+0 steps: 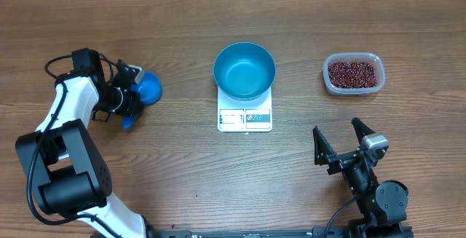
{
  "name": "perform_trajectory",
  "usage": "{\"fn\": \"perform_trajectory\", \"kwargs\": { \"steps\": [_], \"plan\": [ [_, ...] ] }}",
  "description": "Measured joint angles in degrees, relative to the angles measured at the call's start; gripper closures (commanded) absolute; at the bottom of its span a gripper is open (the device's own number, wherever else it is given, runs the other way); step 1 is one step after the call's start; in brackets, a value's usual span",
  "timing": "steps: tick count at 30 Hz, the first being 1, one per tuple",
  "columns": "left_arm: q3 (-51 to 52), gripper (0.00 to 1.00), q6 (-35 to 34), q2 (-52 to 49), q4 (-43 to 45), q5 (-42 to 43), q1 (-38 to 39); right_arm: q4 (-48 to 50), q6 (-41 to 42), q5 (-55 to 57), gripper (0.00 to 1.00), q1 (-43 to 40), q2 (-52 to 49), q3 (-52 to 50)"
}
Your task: Scoop item into bowl and weigh 150g on scale
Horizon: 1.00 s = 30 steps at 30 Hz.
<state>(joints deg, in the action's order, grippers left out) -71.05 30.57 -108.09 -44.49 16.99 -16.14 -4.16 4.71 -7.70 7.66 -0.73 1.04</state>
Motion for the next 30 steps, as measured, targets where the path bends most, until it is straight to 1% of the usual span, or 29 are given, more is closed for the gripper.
{"fn": "perform_trajectory", "kwargs": {
  "steps": [4,6,8,9,10,11,13,15,16,19,20,23,27,30],
  "plan": [
    [0.0,0.96,-11.3,0.0,2.1,0.0,0.0,0.0,0.0,0.0,0.0,0.0,0.0,0.0],
    [0.0,0.96,-19.8,0.0,2.8,0.2,0.0,0.0,0.0,0.0,0.0,0.0,0.0,0.0],
    [0.0,0.95,-26.4,0.0,3.1,0.8,0.0,0.0,0.0,0.0,0.0,0.0,0.0,0.0],
    [0.0,0.78,-29.7,0.0,3.2,1.6,0.0,0.0,0.0,0.0,0.0,0.0,0.0,0.0],
    [0.0,0.45,-31.5,0.0,3.4,2.2,0.0,0.0,0.0,0.0,0.0,0.0,0.0,0.0],
    [0.0,0.24,-33.2,0.0,3.5,3.0,0.0,0.0,0.0,0.0,0.0,0.0,0.0,0.0],
    [0.0,0.22,-36.5,0.0,3.4,4.9,0.0,0.0,0.0,0.0,0.0,0.0,0.0,0.0],
    [0.0,0.15,-38.8,0.0,3.4,6.1,0.0,0.0,0.0,0.0,0.0,0.0,0.0,0.0],
    [0.0,0.14,-39.7,0.0,3.4,6.5,0.0,0.0,0.0,0.0,0.0,0.0,0.0,0.0],
    [0.0,0.07,-41.1,0.0,3.4,7.0,0.0,0.0,0.0,0.0,0.0,0.0,0.0,0.0],
    [0.0,0.06,-41.3,0.0,3.4,7.1,0.0,0.0,0.0,0.0,0.0,0.0,0.0,0.0],
    [0.0,0.06,-41.6,0.0,3.4,7.2,0.0,0.0,0.0,0.0,0.0,0.0,0.0,0.0],
    [0.0,0.13,-42.3,0.0,2.9,7.2,0.0,0.0,0.0,0.0,0.0,0.0,0.0,0.0],
    [0.0,0.13,-42.8,0.0,2.8,6.5,0.0,0.0,0.0,0.0,0.0,0.0,0.0,0.0]
  ]
}}
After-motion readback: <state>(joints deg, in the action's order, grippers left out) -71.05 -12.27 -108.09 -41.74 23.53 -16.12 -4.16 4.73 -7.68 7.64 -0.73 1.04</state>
